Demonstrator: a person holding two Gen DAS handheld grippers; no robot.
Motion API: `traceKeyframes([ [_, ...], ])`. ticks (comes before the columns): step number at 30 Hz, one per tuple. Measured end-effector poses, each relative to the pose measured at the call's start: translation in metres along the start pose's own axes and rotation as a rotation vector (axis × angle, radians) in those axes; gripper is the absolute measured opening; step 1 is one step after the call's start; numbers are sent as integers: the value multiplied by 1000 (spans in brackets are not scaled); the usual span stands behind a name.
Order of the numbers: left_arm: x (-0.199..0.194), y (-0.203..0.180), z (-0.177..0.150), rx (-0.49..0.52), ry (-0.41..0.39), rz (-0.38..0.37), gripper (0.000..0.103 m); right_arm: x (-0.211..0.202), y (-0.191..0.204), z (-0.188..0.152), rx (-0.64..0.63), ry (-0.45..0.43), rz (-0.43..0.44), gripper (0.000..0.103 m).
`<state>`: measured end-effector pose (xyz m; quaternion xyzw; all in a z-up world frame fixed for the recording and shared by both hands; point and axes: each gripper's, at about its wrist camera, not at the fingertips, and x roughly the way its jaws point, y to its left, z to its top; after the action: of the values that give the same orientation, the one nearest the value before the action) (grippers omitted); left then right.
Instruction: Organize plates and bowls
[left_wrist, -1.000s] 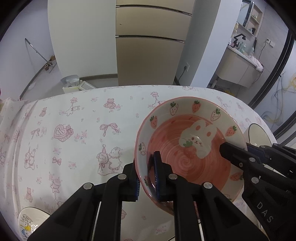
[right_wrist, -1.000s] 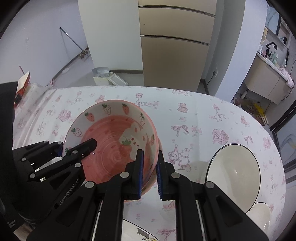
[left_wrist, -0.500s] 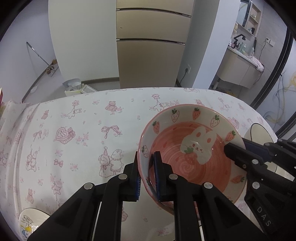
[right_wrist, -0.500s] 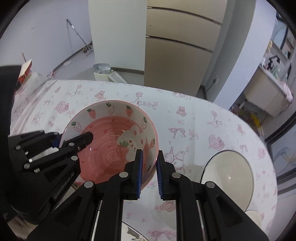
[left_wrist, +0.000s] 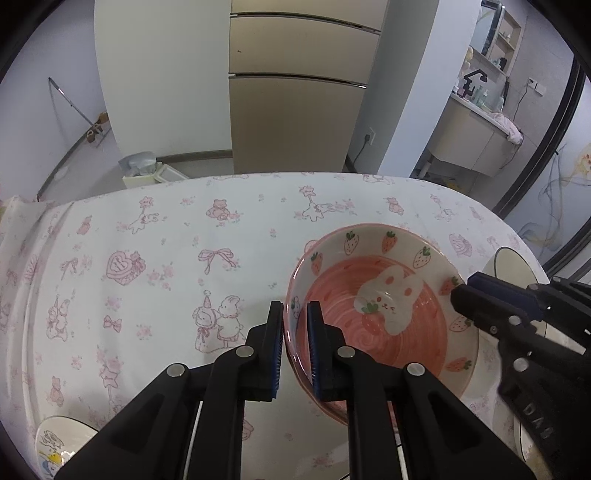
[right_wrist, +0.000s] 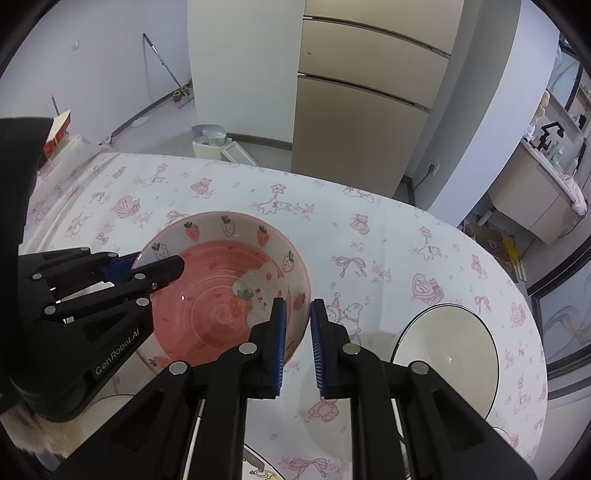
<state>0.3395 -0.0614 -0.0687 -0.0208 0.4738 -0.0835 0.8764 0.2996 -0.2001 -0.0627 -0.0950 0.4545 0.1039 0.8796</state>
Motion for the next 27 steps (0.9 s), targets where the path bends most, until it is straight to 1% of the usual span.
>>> traceKeyframes([
  [2,-5,1,2,10,-13,6,13,-7,-2,1,13,-17,20,13],
  [7,-30,9,7,-18,-71,-10,14,-29,-13,4,50,-68,16,14],
  [9,-47,10,9,-24,-109,-24,14,-37,-21,6,89,-85,23,24],
  [11,-63,9,12,-19,-148,-31,14,-48,-30,7,120,-118,17,26],
  [13,-80,7,15,-13,-178,-55,14,-61,-40,8,150,-147,1,27],
  [15,-98,1,19,-8,-209,-75,15,-75,-52,8,192,-174,-24,31],
  [16,-107,-5,21,1,-230,-76,16,-82,-58,9,206,-187,-38,31],
  [18,-125,-18,27,14,-268,-64,23,-101,-70,10,225,-227,-67,31],
  [21,-151,-45,39,41,-312,-77,25,-135,-89,11,259,-288,-98,31],
  [24,-183,-72,52,39,-365,-145,26,-169,-108,3,294,-357,-137,36],
  [26,-209,-95,58,41,-415,-188,28,-183,-120,-5,330,-393,-154,37],
  [27,-217,-103,60,43,-432,-198,30,-186,-125,-11,355,-399,-161,38],
])
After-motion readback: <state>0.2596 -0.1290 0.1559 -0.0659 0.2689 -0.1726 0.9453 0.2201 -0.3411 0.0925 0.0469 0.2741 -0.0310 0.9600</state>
